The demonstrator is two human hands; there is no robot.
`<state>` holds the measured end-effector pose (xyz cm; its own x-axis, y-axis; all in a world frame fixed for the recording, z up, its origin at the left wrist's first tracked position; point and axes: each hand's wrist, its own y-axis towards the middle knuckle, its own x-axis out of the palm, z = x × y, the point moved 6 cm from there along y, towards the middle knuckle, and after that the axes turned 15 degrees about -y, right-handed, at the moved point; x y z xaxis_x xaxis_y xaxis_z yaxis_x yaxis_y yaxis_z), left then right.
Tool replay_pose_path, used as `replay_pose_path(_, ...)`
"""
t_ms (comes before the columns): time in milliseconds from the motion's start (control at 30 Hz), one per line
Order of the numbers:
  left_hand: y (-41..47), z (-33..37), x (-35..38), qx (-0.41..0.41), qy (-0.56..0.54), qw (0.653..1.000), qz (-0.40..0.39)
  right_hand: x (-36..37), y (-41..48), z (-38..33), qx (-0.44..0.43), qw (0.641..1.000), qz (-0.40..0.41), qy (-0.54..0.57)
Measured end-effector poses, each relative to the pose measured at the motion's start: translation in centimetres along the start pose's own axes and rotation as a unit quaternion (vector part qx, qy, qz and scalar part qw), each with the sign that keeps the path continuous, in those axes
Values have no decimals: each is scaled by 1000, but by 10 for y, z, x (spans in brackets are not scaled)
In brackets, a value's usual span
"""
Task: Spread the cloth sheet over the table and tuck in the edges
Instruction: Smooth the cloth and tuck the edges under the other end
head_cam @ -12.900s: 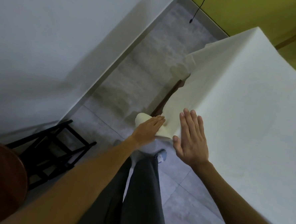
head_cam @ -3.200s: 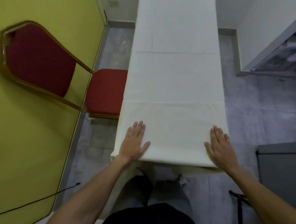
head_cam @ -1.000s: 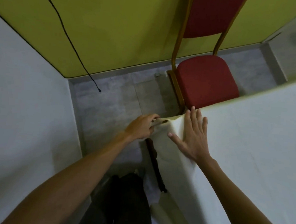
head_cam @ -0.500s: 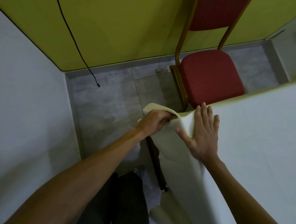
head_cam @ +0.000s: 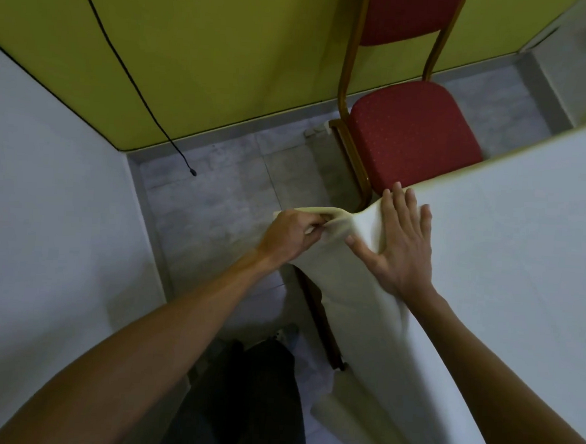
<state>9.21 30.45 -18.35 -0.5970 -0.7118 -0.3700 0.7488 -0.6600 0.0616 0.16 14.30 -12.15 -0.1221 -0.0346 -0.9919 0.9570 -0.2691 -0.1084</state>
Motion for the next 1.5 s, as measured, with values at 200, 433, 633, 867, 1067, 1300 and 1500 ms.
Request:
replay_pose_path(200, -26, -5, -26, 13, 27, 999, 21, 1, 1, 1, -10, 1000, -6, 14)
replay_pose_path(433, -47, -4, -25, -8, 38, 997, 65, 1, 0, 2, -14, 1000, 2, 20)
replay_pose_path(633, -72, 2, -2, -10, 70, 992, 102, 2, -1, 3, -15, 999, 17, 27)
replay_pose_path(867, -103, 26, 41, -68, 75, 974, 203, -1, -1, 2, -29, 999, 2, 31)
replay_pose_path(1067, -120, 40, 101, -184, 73, 952, 232, -3, 3, -6, -10, 997, -32, 70)
replay_pose_path(1300, -130, 27, 166, -172, -83, 977, 96, 0, 3, -10, 7, 999, -2, 48)
replay_pose_path(1500, -135, 11, 127, -195, -159, 946, 205, -1, 2, -12, 4, 998, 11, 62)
